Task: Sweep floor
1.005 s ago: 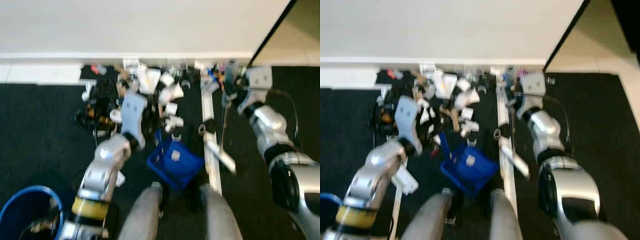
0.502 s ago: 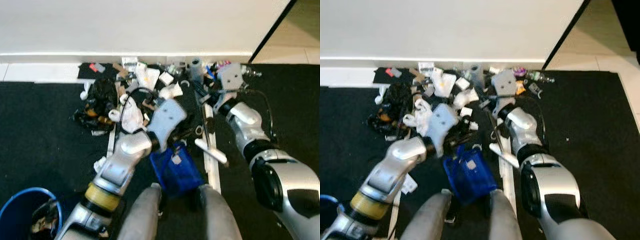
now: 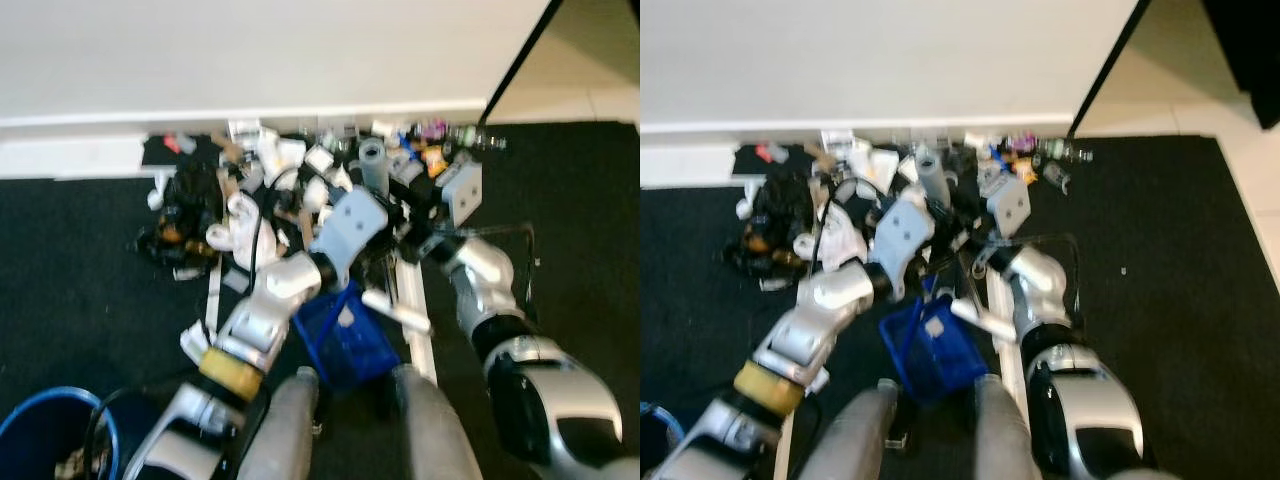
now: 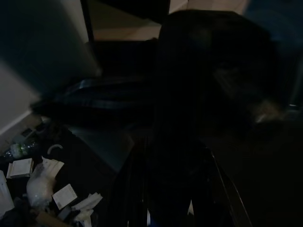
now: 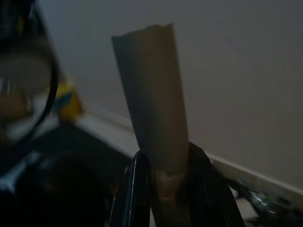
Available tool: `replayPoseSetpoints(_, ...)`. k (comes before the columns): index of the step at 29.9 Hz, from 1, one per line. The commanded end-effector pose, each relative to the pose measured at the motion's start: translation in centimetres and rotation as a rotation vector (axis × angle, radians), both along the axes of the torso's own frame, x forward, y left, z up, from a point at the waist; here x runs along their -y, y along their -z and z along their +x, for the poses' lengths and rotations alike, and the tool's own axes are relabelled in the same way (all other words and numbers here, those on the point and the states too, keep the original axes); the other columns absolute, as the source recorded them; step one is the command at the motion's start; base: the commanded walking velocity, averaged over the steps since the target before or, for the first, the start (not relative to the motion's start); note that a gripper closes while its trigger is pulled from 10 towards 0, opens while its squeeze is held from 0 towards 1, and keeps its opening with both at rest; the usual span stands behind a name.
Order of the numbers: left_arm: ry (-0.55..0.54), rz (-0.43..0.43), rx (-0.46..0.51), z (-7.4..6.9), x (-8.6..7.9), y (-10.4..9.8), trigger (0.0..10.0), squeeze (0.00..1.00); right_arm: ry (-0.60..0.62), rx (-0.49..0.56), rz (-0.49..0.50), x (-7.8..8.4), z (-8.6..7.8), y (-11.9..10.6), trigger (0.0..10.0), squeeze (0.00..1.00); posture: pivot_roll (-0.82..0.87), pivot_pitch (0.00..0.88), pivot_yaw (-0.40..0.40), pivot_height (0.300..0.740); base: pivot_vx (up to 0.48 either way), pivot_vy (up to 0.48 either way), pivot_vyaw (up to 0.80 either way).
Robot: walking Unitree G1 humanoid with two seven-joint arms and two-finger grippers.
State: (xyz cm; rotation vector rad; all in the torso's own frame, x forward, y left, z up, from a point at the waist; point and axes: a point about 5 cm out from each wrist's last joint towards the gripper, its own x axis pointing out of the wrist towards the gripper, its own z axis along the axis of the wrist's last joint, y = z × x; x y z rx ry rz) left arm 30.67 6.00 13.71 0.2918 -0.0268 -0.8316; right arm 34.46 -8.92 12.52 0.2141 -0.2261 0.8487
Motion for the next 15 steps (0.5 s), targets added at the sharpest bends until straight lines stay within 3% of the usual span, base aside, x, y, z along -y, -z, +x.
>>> replayPoseSetpoints(1, -0.063, 0.020, 0.001, 0.5, 0.4, 0.4, 10.0, 0.00, -0.297, 0.069, 0.054, -7.1, -2.0, -1.2, 10.0, 0.00, 0.06, 0.325, 0.003, 0.740, 0.000, 0.000, 0.00)
replayPoseSetpoints(6, -0.094, -0.005, 0.016, 0.9, -0.2, 0.1, 10.0, 0.00, -0.306, 0.081, 0.089, -7.4, -2.2, -1.7, 10.0, 0.00, 0.06, 0.324, 0.000, 0.740, 0.000, 0.000, 0.00)
replayPoseSetpoints(8, -0.173, -0.107, 0.024, 1.2, -2.7, -1.5, 10.0, 0.00, -0.322, 0.099, 0.150, -8.1, -2.6, -2.6, 10.0, 0.00, 0.06, 0.322, -0.003, 0.740, 0.000, 0.000, 0.00)
replayPoseSetpoints(9, -0.173, -0.107, 0.024, 1.2, -2.7, -1.5, 10.0, 0.00, -0.322, 0.099, 0.150, -8.1, -2.6, -2.6, 10.0, 0.00, 0.06, 0.322, -0.003, 0.740, 0.000, 0.000, 0.00)
replayPoseSetpoints(12, -0.230, -0.202, 0.028, 1.2, -5.1, -2.9, 10.0, 0.00, -0.336, 0.105, 0.174, -8.1, -3.2, -3.0, 10.0, 0.00, 0.07, 0.320, -0.007, 0.740, 0.000, 0.000, 0.00)
replayPoseSetpoints(13, -0.308, -0.213, 0.046, 1.0, -8.1, -3.6, 10.0, 0.00, -0.299, 0.142, 0.190, -6.9, -3.0, -4.0, 10.0, 0.00, 0.07, 0.308, -0.019, 0.740, 0.000, 0.000, 0.00)
replayPoseSetpoints(15, -0.375, -0.216, 0.067, 0.6, -10.4, -4.1, 10.0, 0.00, -0.226, 0.187, 0.209, -5.1, -2.4, -5.6, 10.0, 0.00, 0.07, 0.301, -0.023, 0.740, 0.000, 0.000, 0.00)
